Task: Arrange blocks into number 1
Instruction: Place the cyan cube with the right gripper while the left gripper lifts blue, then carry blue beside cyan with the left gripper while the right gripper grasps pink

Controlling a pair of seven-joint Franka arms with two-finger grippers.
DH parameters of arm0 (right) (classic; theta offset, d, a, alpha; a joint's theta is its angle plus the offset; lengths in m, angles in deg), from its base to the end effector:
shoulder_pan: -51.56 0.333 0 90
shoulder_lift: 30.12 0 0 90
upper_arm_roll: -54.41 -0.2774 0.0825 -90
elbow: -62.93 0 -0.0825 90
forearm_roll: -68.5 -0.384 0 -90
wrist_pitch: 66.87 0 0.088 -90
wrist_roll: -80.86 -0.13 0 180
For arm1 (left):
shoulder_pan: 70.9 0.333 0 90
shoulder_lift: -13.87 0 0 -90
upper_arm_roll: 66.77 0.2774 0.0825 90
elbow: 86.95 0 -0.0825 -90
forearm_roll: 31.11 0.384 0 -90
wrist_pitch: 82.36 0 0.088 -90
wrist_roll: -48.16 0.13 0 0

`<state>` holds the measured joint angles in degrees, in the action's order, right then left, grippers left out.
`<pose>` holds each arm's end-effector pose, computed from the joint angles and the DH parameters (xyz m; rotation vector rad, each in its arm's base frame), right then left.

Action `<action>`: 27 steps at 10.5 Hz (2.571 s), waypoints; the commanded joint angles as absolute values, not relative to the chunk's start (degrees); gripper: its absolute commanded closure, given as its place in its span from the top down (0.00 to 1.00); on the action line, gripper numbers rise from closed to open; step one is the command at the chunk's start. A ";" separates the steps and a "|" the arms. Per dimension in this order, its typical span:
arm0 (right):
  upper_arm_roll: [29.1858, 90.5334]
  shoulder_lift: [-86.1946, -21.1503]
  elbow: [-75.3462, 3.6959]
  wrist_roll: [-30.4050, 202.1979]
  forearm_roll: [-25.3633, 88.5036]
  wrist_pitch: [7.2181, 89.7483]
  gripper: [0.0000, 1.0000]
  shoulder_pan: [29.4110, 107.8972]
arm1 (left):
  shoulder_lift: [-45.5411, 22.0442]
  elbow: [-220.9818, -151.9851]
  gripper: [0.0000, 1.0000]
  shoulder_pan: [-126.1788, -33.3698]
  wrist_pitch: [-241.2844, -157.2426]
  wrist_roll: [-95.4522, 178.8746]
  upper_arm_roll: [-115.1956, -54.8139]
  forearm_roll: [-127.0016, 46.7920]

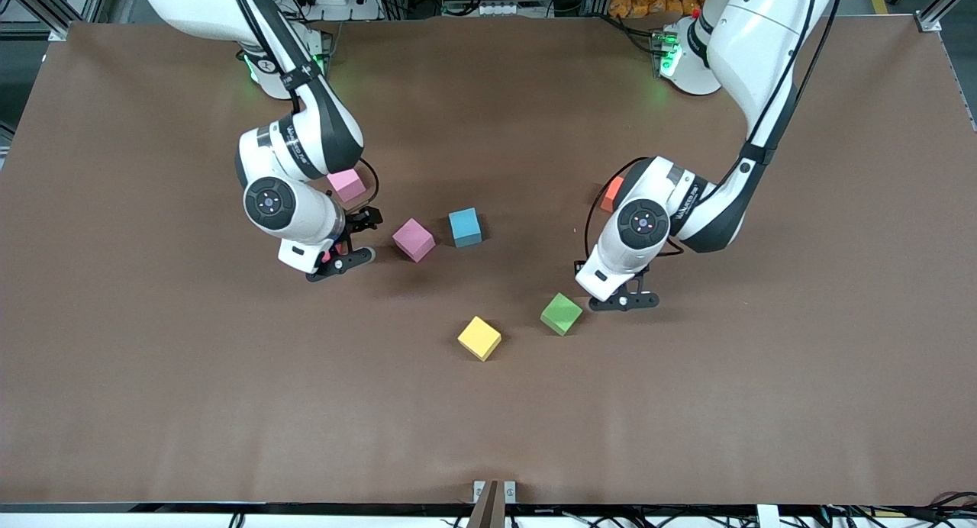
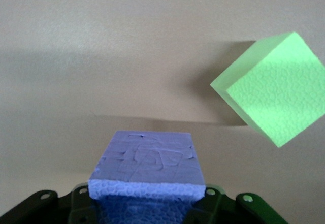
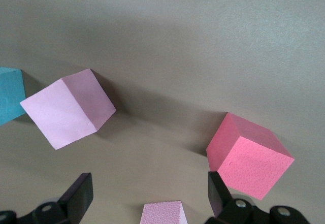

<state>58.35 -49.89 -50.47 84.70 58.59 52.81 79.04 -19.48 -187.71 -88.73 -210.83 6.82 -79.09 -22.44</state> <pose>0.5124 0.2358 0.2176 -2.9901 -0.5685 0.3816 0.5515 -0.3076 0.1806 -3.0897 -0.1943 0.1065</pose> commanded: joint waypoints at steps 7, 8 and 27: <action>57.66 -48.49 -52.91 87.63 59.54 55.38 1.00 78.80 | -32.42 -168.64 0.00 -103.49 -209.89 -15.79 -78.46 -24.52; 57.66 -47.88 -53.34 87.89 59.54 55.38 1.00 78.28 | -34.53 -165.90 0.00 -104.73 -209.98 -18.87 -78.46 -24.52; 57.66 -43.04 -66.00 97.56 58.84 71.99 1.00 81.44 | -40.18 -159.89 0.00 -114.14 -212.44 -17.93 -77.49 -24.17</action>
